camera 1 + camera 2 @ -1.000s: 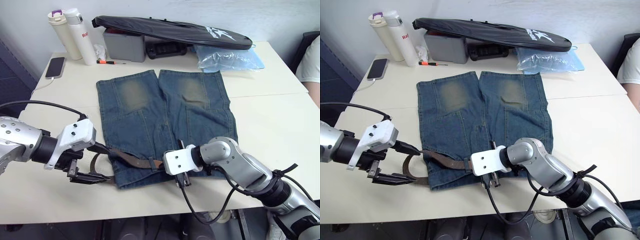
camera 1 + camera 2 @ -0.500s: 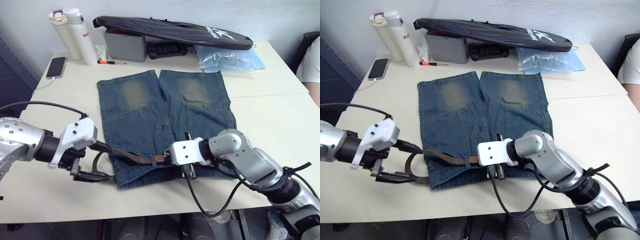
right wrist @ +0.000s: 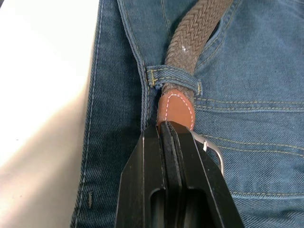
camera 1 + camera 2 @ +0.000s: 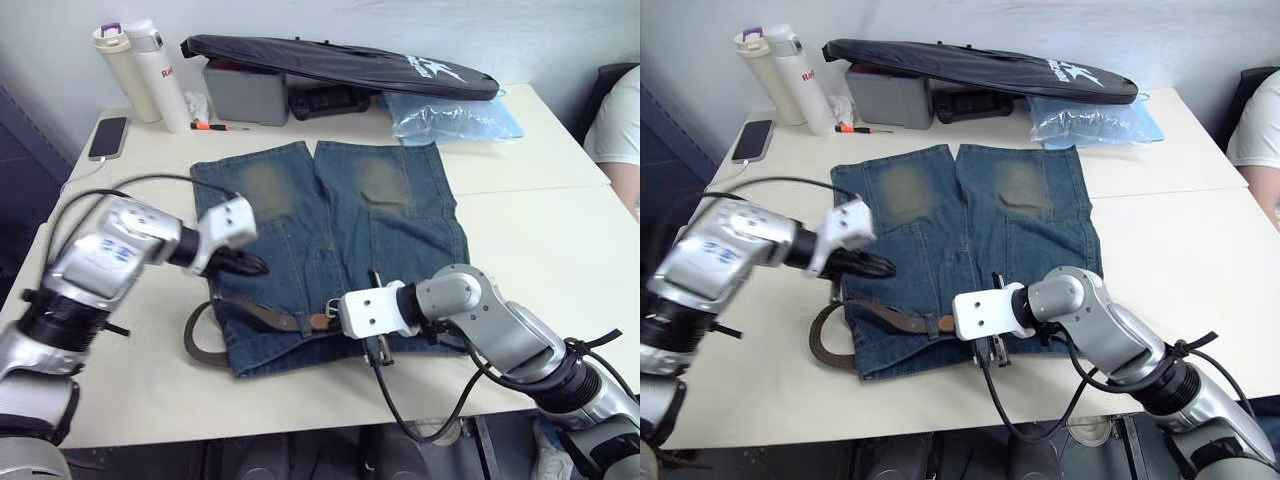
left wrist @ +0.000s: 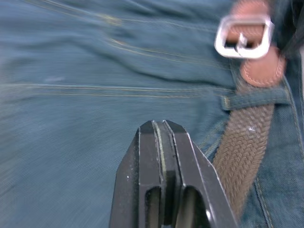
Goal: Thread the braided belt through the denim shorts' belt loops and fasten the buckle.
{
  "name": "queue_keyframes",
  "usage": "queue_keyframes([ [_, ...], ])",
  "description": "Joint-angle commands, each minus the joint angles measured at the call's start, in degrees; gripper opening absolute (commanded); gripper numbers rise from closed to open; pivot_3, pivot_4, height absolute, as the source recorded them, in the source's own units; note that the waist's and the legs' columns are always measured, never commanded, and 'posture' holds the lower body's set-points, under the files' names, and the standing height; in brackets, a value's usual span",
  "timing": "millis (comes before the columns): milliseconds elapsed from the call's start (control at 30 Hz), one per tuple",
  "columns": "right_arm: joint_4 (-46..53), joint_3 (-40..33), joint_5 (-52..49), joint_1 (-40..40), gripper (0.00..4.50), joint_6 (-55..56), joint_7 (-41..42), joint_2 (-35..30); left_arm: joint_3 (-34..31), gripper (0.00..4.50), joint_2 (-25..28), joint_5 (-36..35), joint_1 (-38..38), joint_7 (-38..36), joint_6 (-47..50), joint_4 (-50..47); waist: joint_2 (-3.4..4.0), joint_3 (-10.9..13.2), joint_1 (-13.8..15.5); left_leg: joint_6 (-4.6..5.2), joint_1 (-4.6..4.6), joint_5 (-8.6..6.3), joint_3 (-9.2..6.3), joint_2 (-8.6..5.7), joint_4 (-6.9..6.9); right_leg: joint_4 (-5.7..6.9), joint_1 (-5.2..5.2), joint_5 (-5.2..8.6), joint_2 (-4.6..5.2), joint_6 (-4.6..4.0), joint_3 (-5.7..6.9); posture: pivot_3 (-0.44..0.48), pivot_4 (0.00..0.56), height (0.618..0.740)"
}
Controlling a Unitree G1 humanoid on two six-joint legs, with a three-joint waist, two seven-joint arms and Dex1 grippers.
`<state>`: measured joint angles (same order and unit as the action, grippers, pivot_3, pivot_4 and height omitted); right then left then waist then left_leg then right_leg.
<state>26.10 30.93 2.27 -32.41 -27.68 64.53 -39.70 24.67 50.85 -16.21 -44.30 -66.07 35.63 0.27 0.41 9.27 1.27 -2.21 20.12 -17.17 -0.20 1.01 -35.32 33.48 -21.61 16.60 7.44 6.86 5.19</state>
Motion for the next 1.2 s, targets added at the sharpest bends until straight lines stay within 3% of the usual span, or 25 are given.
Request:
queue_keyframes([
  [33, 3.45, -0.66, 0.77, 0.56, 0.00, -0.88, -1.08, 0.04, 3.90, 0.06, -1.44, 5.00, -2.88, -8.32, -8.83, 4.00, 0.01, -0.01, 0.04, 0.00, -0.01, 0.00, 0.01, 0.00, -0.02, 0.01, 0.00, 0.00, 0.00, 0.00, 0.00, 0.000, 0.150, 0.740],
  [167, 4.80, -0.88, 1.21, 1.32, 0.00, -2.37, -1.98, -0.22, 7.56, 0.06, -3.16, 11.23, -4.60, -14.24, -18.72, 10.28, 0.03, -0.02, 0.07, 0.04, -0.01, -0.02, 0.01, 0.01, -0.09, 0.04, 0.00, 0.00, 0.00, 0.00, -0.02, 0.000, 0.150, 0.740],
  [467, 8.22, -1.71, 1.27, 1.98, 0.00, -5.83, -3.31, -0.85, 8.52, 0.06, -11.61, 20.54, -7.91, -14.11, -28.96, 22.71, 0.06, -0.05, 0.19, 0.20, 0.06, -0.11, 0.01, -0.01, -0.39, 0.07, 0.06, -0.05, 0.02, 0.09, -0.03, 0.000, 0.150, 0.740],
  [1000, 7.63, -8.64, 1.74, -5.34, 0.00, 0.38, -0.82, -8.53, 7.18, 0.06, -12.00, 23.00, -0.96, -18.57, -31.55, 18.41, 0.36, -0.27, 0.06, 0.46, 0.04, -0.26, 0.08, -0.01, -0.64, 0.18, 0.11, -0.05, 0.02, 0.11, -0.15, 0.000, 0.150, 0.740],
  [1200, 5.62, -14.15, -3.35, -4.95, 0.00, 0.03, 1.39, -10.12, 6.62, 0.06, -12.17, 23.49, -0.25, -18.62, -31.57, 18.05, 0.38, -0.29, 0.04, 0.60, 0.00, -0.34, 0.19, 0.00, -0.70, 0.20, 0.11, -0.06, 0.02, 0.12, -0.26, 0.000, 0.150, 0.740],
])
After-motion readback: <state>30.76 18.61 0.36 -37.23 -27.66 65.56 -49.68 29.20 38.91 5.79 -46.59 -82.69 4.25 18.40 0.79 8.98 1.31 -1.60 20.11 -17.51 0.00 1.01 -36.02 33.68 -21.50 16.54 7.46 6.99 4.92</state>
